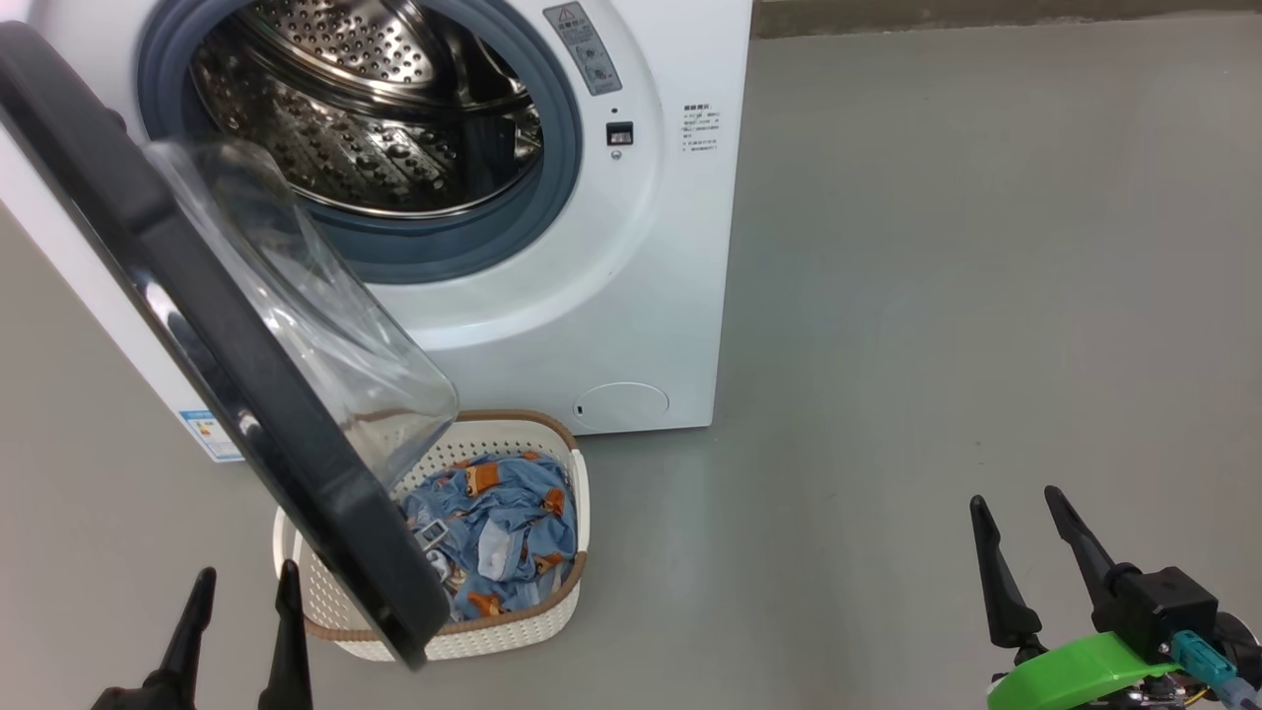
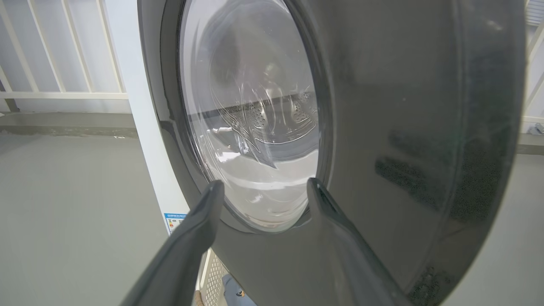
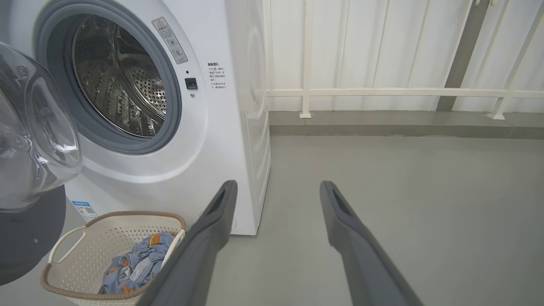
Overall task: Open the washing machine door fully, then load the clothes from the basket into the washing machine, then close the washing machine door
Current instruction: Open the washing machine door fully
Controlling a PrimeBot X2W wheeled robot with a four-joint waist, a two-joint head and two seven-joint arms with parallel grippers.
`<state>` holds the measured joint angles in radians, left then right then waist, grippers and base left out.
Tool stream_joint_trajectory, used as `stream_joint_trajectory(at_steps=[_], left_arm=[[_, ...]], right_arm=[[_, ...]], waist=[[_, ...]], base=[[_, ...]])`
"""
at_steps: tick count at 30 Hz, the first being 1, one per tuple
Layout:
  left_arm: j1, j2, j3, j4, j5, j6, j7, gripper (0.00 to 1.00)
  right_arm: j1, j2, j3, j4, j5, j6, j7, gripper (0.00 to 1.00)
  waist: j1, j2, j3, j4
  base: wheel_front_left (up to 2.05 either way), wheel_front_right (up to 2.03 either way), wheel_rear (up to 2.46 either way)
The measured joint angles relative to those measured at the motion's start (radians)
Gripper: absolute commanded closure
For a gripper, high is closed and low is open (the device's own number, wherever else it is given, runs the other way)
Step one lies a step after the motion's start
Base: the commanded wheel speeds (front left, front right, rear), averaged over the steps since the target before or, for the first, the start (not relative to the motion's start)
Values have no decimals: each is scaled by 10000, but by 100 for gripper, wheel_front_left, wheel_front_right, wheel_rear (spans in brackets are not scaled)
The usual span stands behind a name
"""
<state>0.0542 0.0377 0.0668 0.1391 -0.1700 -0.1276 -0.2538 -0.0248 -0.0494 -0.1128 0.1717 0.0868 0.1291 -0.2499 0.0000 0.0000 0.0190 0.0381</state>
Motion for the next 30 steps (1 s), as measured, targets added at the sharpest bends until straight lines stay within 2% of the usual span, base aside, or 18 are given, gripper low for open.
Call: stream_joint_trajectory(at_steps=[24, 25, 26, 27, 28, 30], left_arm=[[23, 0, -21, 40, 0, 0, 0, 0], [23, 0, -21, 40, 0, 0, 0, 49], [23, 0, -23, 40, 0, 0, 0, 49], [23, 0, -23, 40, 0, 0, 0, 69], [23, 0, -31, 42, 2, 0, 0, 100], [23, 0, -46, 48, 0, 0, 0, 100]], right_arm=[[-221, 27, -263, 468, -240, 0, 2, 0], [-221, 27, -267, 464, -240, 0, 0, 0], [-221, 27, -270, 460, -238, 0, 0, 0], [-221, 27, -270, 456, -236, 0, 0, 0], [-221, 27, -270, 454, -228, 0, 0, 0], [-221, 27, -272, 454, -228, 0, 0, 0]], waist=[[0, 0, -120, 37], [0, 0, -124, 36], [0, 0, -128, 36], [0, 0, -132, 36], [0, 0, -136, 36], [0, 0, -140, 38]], base=[[0, 0, 0], [0, 0, 0], [0, 0, 0], [0, 0, 0], [0, 0, 0], [0, 0, 0]])
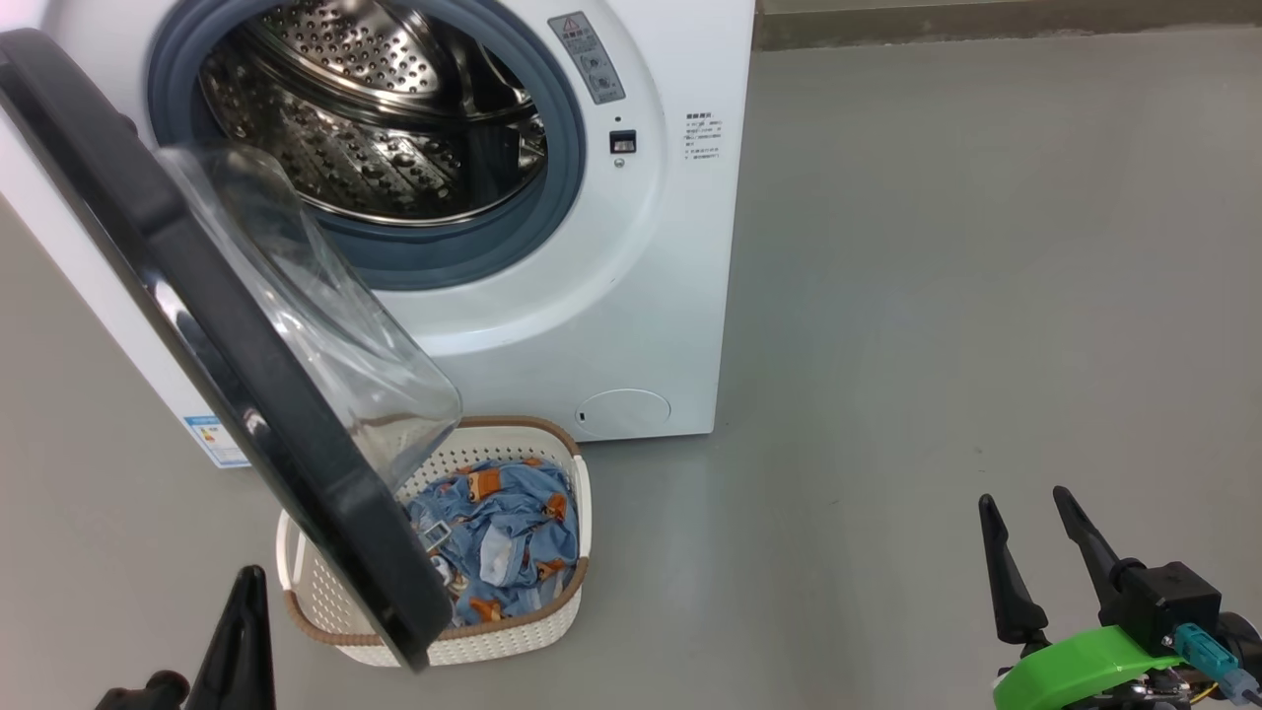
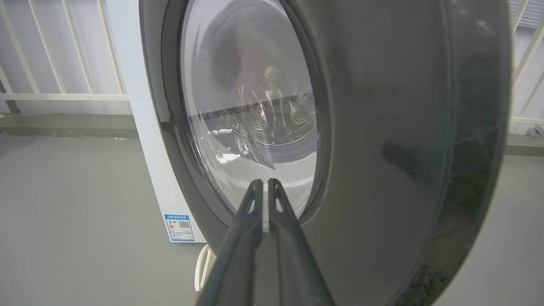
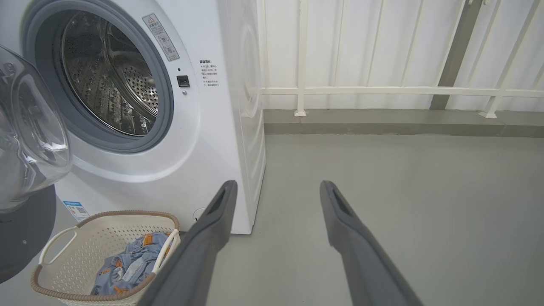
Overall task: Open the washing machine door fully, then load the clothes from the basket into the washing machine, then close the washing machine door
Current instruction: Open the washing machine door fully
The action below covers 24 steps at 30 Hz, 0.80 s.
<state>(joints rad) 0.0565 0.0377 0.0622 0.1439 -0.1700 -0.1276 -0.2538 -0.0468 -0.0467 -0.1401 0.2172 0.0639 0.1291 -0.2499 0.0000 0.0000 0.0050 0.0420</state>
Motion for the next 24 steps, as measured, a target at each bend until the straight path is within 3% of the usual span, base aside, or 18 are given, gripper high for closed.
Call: stream_joint_trajectory(at_steps=[6, 10, 15, 19, 24], left_arm=[[-13, -8, 255, -596, -56, 0, 0, 100], [-339, -13, 951, -2560, -182, 2, -2, 100], [-849, -21, 1047, -4589, -167, 2, -33, 100], [-1114, -19, 483, -5789, -94, 2, -44, 100], [-1304, 21, -982, -6587, 119, 0, -44, 100]], right_arm=[[0, 0, -15, -10, 2, 0, 0, 0], [0, 4, -23, -13, 4, 0, 0, 0], [0, 6, -25, -15, 33, 0, 0, 0], [1, 6, -19, -12, 82, 0, 0, 0], [1, 8, -8, -6, 92, 0, 0, 0]], waist=[[0, 0, 9, 21], [0, 0, 28, 34], [0, 0, 41, 26], [0, 0, 49, 4], [0, 0, 62, -28]], base=[[0, 0, 0], [0, 0, 0], [0, 0, 0], [0, 0, 0], [0, 0, 0]])
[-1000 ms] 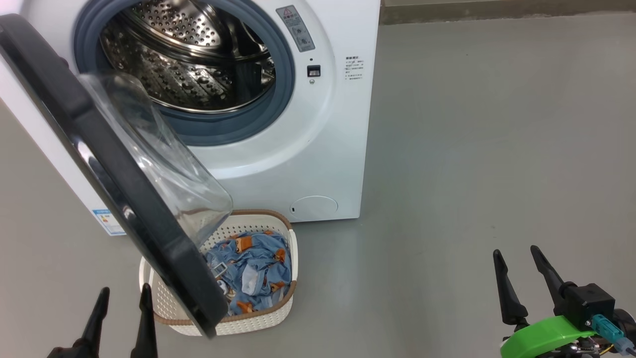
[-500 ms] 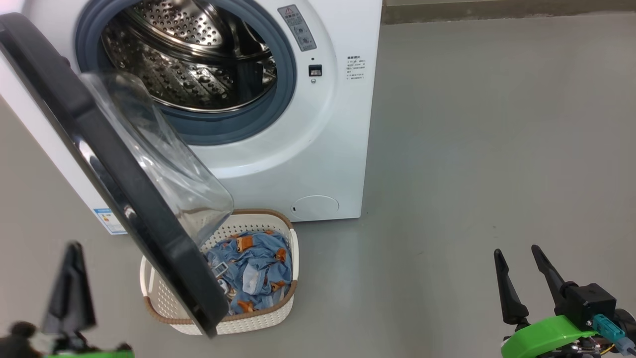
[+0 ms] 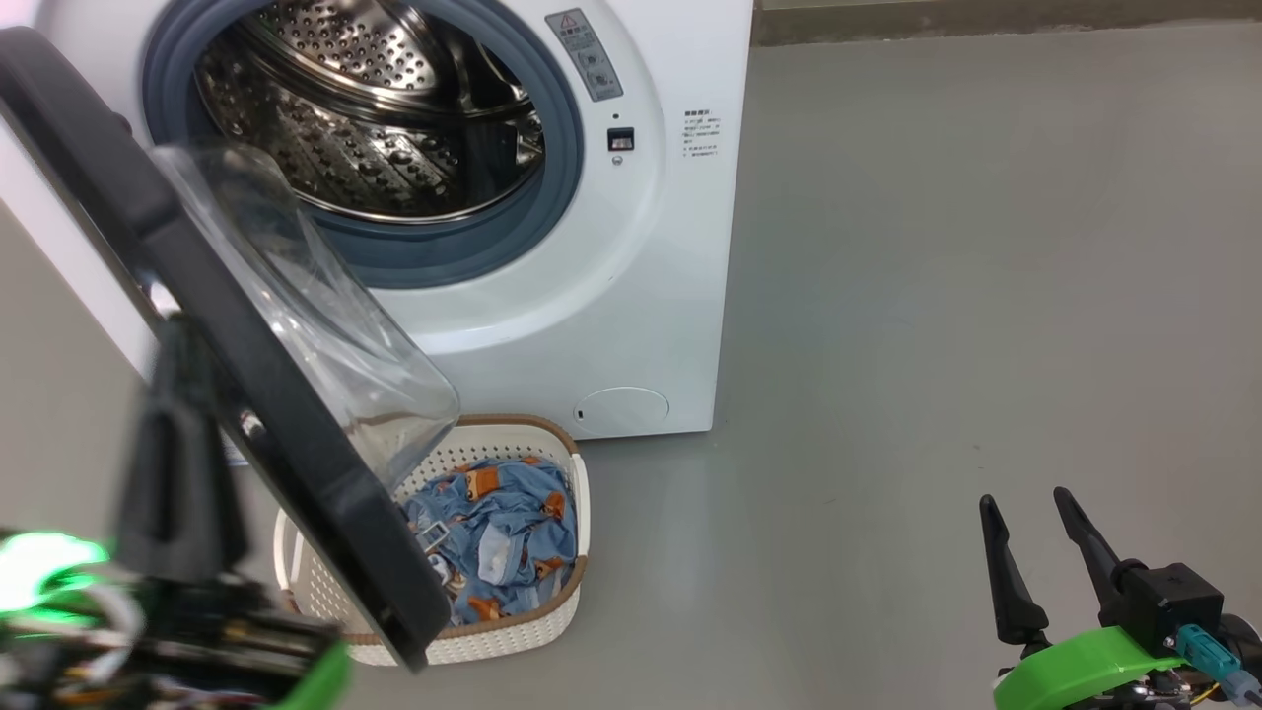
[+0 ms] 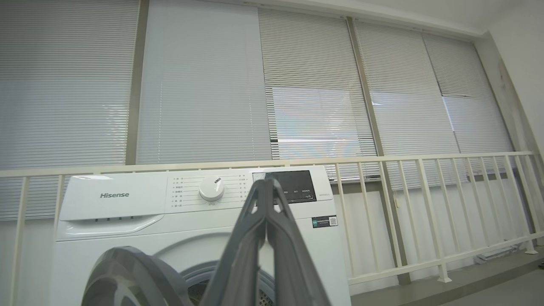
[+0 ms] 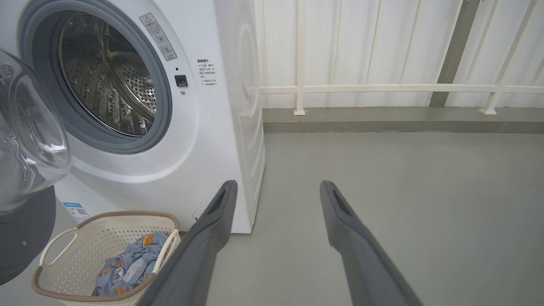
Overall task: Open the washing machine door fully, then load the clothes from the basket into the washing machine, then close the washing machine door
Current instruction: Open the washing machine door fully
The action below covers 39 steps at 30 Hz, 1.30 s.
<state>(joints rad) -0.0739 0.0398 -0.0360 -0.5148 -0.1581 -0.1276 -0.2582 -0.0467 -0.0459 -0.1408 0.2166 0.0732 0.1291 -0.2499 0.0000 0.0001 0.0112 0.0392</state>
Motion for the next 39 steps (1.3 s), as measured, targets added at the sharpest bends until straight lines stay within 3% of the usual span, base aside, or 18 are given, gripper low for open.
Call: stream_joint_trajectory(at_steps=[6, 22, 29, 39], left_arm=[[17, 268, -2010, 167, 63, 0, 0, 100], [444, 654, -4890, 2228, -230, 0, 4, 100], [531, 750, -5072, 3275, -318, 0, 4, 100], [851, 437, -3808, 4539, -313, 2, 6, 100]], right_arm=[[-1, 0, 8, 0, 0, 0, 0, 0], [0, 0, 59, 36, 52, 0, 2, 0], [-1, 0, 123, 58, 134, 0, 0, 0], [-1, 0, 132, 61, 253, 0, 2, 0]], waist=[[0, 0, 29, -38], [0, 0, 119, -13], [0, 0, 187, 11], [0, 0, 229, 11]], base=[[0, 0, 0], [0, 0, 0], [0, 0, 0], [0, 0, 0]])
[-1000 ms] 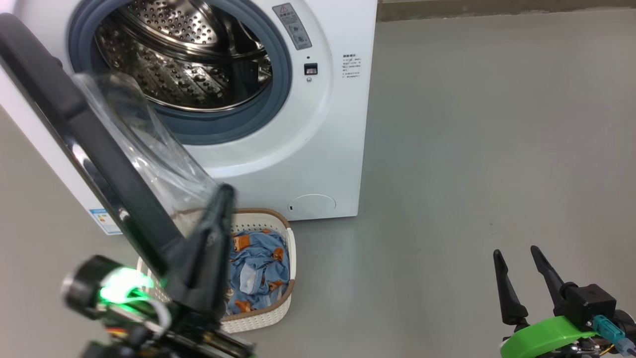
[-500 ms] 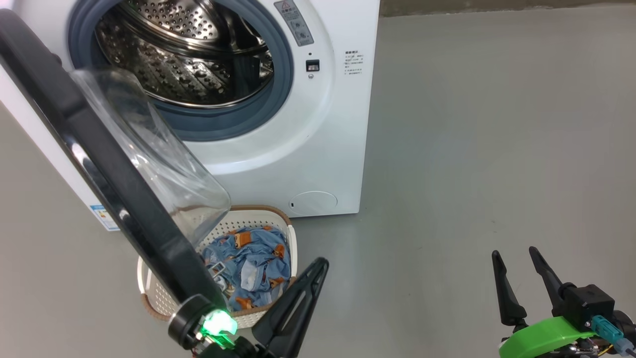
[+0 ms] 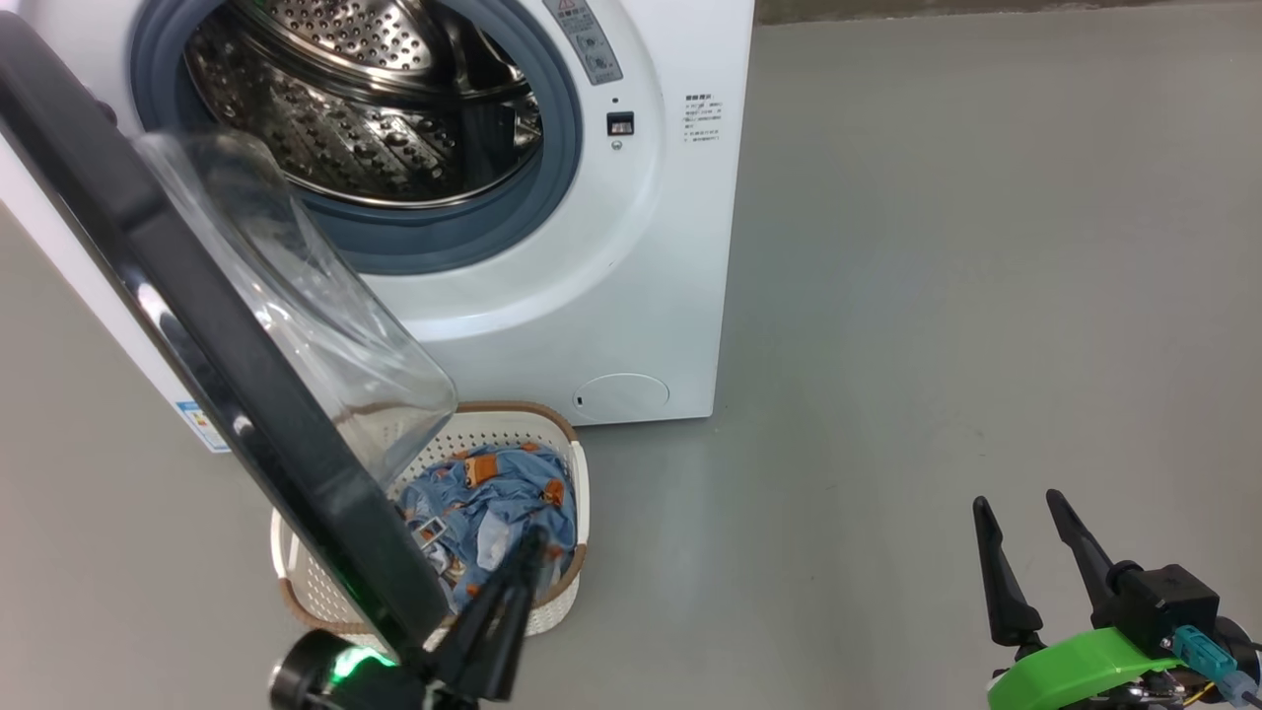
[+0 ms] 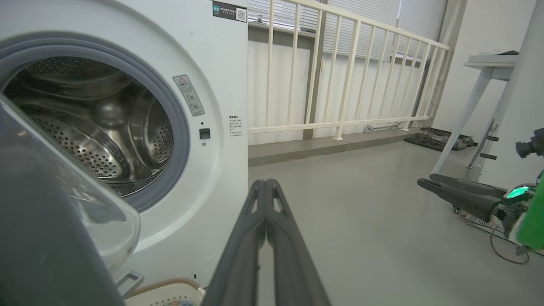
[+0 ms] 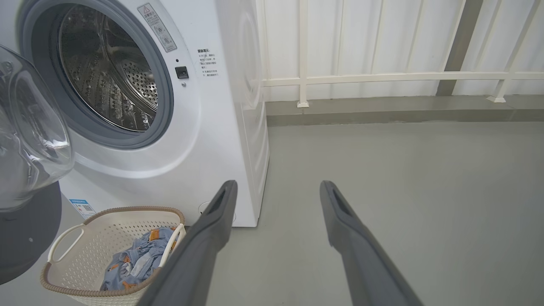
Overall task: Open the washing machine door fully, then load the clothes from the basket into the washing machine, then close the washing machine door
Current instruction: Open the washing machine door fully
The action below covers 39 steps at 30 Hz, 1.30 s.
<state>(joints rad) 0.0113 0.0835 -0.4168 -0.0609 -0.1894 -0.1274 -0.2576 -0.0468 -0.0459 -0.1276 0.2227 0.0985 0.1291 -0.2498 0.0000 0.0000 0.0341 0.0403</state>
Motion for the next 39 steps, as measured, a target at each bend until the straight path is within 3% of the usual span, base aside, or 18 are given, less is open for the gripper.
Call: stream_joint_trajectory(at_steps=[12, 21, 35, 39], left_arm=[[-597, -251, 1475, 1323, -199, 0, 10, 100], [-634, -485, 1705, 1419, -186, -4, 10, 100], [-124, -541, 2213, 1089, 196, 29, 8, 100], [73, -577, 2569, 1030, 192, 380, 4, 100]], right_arm=[[-149, 0, 132, 56, 194, 0, -2, 0], [-202, 0, 117, 86, 196, 0, -2, 0], [-200, -2, 40, 69, 276, 0, -2, 0], [-201, -2, 13, 67, 278, 0, 0, 0]], waist=[[0, 0, 193, -99], [0, 0, 270, 4], [0, 0, 263, 818], [0, 0, 275, 1236]], base=[[0, 0, 0], [0, 0, 0], [0, 0, 0], [0, 0, 0]])
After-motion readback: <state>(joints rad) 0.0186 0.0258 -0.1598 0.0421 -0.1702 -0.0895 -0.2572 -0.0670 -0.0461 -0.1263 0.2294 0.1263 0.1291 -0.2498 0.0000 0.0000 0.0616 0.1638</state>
